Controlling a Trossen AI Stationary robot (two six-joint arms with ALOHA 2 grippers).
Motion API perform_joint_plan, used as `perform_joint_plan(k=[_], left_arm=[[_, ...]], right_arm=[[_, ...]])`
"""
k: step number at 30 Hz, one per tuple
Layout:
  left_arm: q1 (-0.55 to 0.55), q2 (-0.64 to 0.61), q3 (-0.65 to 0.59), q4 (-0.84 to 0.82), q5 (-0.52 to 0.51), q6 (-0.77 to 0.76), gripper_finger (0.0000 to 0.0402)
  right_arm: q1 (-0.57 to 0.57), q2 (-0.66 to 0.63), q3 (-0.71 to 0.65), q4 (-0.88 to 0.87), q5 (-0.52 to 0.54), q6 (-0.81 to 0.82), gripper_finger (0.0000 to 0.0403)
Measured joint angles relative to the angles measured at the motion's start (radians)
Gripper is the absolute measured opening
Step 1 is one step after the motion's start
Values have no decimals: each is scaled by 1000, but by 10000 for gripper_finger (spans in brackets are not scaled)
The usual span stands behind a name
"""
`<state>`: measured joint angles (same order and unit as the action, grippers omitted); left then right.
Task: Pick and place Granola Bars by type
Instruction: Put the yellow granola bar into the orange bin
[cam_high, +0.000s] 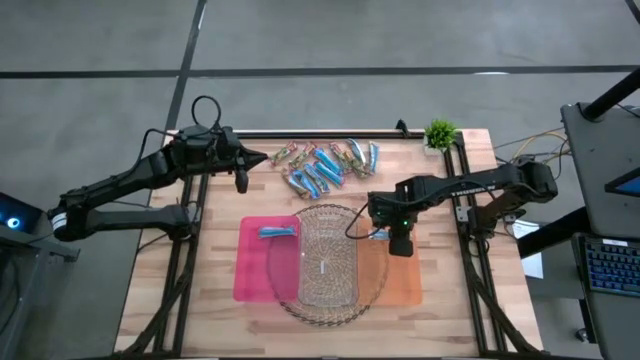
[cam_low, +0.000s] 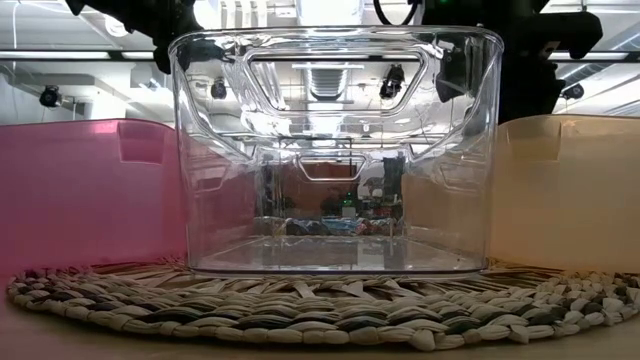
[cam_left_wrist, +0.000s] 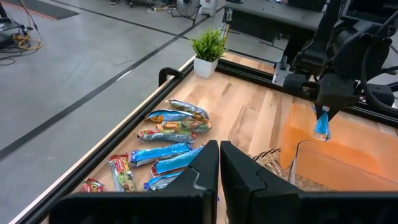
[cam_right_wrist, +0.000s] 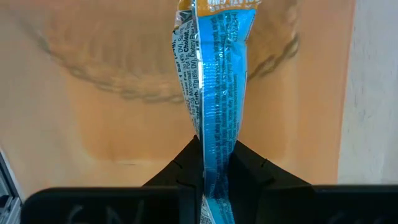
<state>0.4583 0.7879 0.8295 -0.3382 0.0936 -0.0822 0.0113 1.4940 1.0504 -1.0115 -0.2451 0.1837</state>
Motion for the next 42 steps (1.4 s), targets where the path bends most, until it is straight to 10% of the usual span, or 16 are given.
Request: perform_joint_plan(k=[42], left_arm=[[0,0,0,0,0,5,0]], right_arm=[[0,0,0,24,-71,-8,43]])
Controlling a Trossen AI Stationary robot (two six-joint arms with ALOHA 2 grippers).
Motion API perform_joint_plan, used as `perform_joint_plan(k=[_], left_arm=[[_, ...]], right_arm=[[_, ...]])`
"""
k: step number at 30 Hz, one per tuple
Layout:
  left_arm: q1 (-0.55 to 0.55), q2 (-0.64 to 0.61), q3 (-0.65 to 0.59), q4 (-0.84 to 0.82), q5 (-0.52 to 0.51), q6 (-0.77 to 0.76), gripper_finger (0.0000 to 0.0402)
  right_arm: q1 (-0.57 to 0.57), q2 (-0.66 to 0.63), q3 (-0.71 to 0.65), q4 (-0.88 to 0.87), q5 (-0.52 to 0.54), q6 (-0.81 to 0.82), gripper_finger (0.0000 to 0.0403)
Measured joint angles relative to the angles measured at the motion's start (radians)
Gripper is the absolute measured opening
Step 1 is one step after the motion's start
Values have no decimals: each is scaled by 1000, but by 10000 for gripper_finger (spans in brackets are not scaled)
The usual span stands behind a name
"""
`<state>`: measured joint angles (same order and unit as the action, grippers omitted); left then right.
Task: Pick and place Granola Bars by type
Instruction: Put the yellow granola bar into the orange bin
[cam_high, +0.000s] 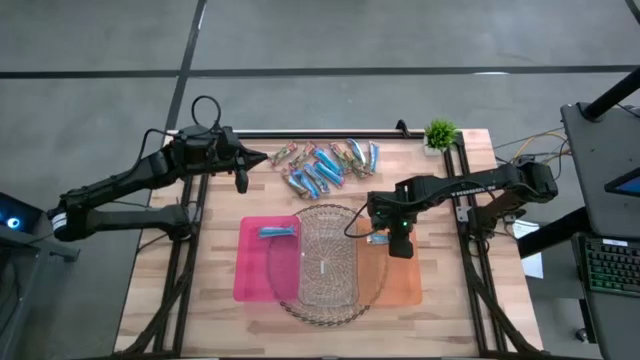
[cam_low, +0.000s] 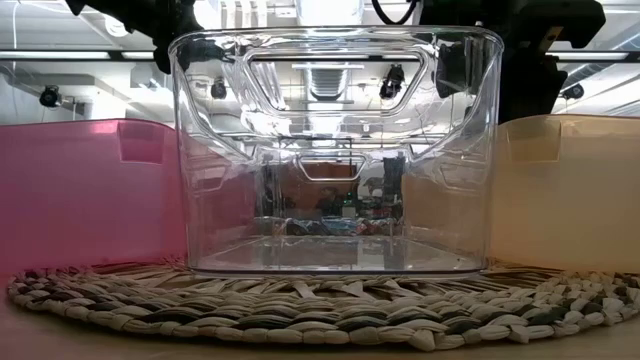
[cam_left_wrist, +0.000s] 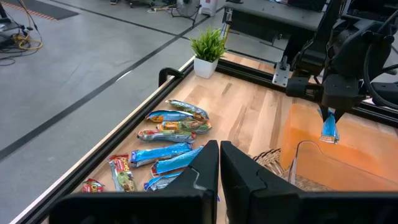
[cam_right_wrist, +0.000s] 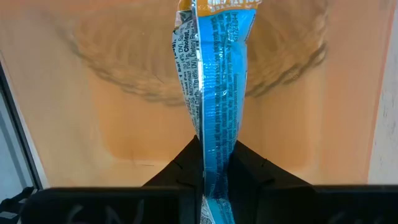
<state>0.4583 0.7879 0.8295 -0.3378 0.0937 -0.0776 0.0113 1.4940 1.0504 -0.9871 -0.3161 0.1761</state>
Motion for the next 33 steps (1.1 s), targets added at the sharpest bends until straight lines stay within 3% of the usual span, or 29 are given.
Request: perform_joint_plan(k=[10,25,33], left_arm=[[0,0,0,0,0,28,0],[0,0,0,0,0,29,0],[0,0,0,1,0,29,0]], right_arm=[[-6,0,-27,40,4,6,49],[-11,-1,-68,114,30,78,165],[-29,-1,24,134,57,71,158]])
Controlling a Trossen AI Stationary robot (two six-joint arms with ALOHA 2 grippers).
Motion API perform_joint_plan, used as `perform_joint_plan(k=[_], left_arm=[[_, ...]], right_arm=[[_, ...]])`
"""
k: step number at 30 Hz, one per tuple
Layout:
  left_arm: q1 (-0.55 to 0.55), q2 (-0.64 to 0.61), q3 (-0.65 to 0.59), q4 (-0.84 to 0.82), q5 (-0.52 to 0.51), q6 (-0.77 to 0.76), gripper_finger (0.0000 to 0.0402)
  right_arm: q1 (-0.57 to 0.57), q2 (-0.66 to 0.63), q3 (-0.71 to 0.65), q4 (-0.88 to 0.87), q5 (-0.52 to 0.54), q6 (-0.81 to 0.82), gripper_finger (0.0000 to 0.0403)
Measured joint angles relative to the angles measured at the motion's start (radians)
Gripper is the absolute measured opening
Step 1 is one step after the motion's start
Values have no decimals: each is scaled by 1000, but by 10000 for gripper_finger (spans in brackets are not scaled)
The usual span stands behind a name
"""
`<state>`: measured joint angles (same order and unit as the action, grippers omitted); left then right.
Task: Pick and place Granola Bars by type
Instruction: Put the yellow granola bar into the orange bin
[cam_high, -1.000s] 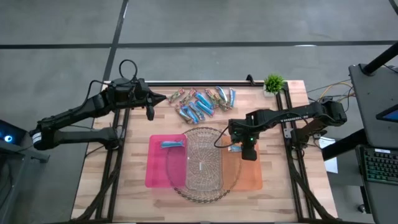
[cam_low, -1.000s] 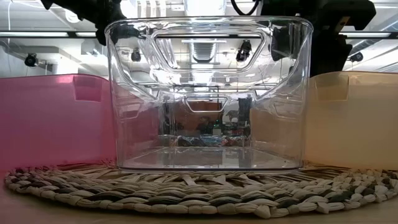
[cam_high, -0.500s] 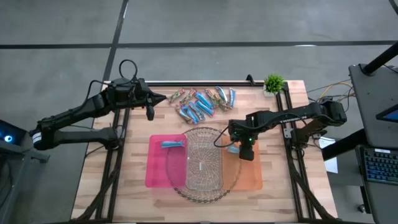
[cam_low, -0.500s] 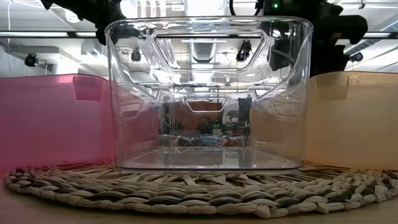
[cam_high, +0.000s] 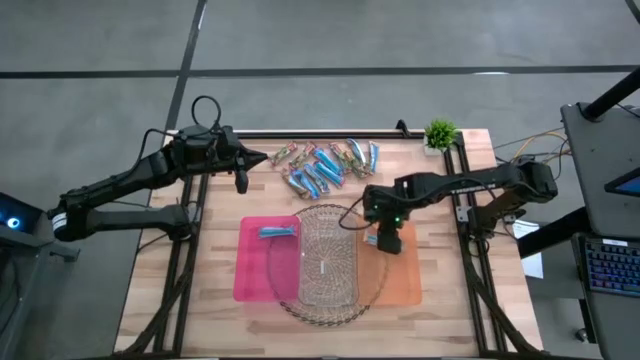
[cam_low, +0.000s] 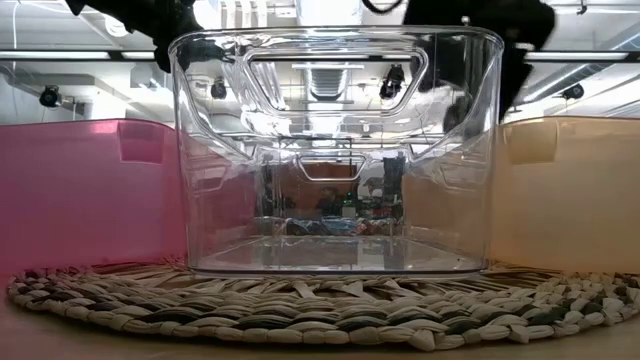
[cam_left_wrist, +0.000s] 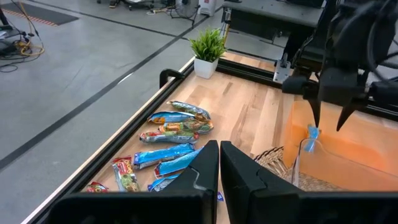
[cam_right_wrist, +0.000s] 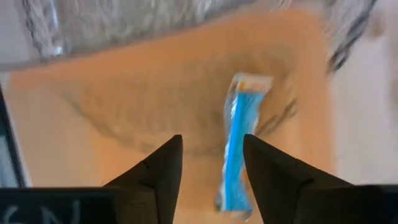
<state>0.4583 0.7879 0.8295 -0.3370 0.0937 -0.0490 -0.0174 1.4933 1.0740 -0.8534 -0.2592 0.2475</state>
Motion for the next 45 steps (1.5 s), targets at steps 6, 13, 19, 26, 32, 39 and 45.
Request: perform_joint_plan(k=[6,13,19,26,32,39,45], left_arm=[[0,0,0,0,0,0,0],[0,0,0,0,0,-2,0],[0,0,0,0,0,-9,0],[0,0,0,0,2,-9,0],[0,0,0,0,2,-8,0],[0,10,0,1,2,-24,0],[0,23,0,1,5,19,0]], right_arm=[[-48,-2,108,-9,57,-37,142],[-168,-21,179,-17,60,-57,120],[-231,-59,200,-33,60,-97,76],[-246,-84,199,-32,59,-98,13],[-246,-84,199,-32,59,-123,9],[-245,-84,198,-30,58,-178,9],[-245,-84,198,-30,58,-181,9]])
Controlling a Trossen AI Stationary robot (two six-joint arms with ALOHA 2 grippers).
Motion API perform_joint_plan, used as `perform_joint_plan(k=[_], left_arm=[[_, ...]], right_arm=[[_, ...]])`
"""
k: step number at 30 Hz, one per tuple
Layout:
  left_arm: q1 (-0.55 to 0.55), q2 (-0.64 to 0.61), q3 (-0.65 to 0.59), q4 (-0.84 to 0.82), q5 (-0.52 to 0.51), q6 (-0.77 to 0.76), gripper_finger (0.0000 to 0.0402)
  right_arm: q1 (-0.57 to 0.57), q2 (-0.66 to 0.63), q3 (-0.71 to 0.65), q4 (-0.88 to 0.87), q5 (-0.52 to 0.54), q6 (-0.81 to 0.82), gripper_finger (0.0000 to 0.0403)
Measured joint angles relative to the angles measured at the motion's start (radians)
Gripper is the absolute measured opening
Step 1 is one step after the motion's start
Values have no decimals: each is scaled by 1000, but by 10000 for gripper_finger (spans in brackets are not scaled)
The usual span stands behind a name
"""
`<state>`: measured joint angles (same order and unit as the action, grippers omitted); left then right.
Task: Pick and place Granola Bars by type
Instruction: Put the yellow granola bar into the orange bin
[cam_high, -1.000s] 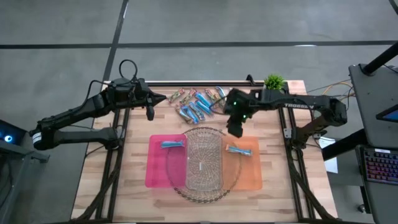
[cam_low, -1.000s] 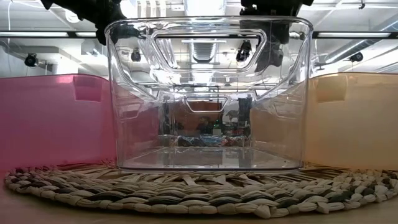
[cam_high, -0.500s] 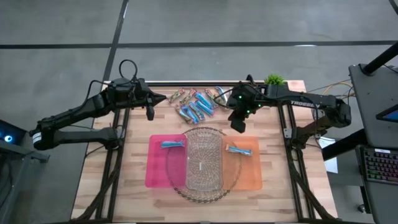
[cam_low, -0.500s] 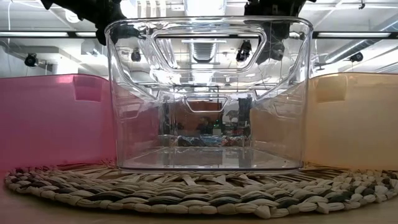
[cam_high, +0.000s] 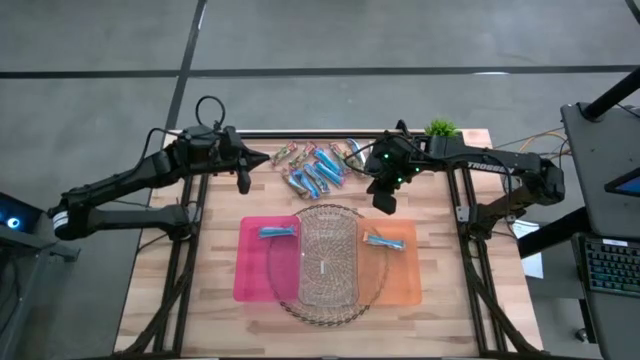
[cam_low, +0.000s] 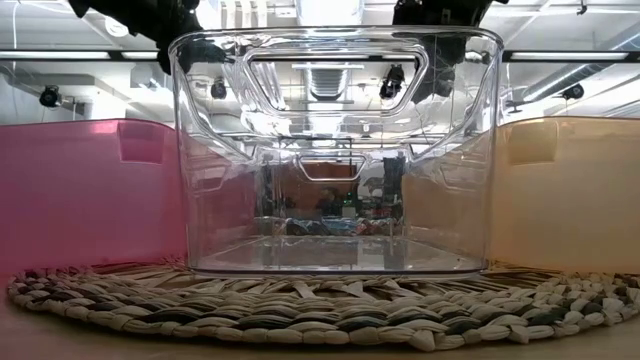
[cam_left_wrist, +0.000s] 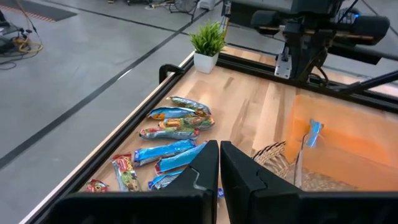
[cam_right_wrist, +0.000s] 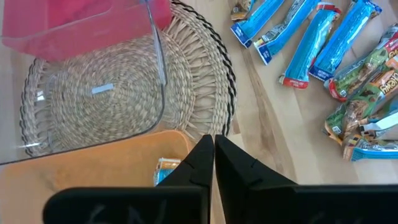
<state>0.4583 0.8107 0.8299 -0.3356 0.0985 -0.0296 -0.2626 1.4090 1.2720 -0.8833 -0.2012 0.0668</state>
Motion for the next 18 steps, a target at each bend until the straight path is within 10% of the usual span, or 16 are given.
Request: perform_joint_plan(k=[18], left_arm=[[-1,40,80,30,15,56,0]], right_arm=[[0,0,0,1,0,-10,9]])
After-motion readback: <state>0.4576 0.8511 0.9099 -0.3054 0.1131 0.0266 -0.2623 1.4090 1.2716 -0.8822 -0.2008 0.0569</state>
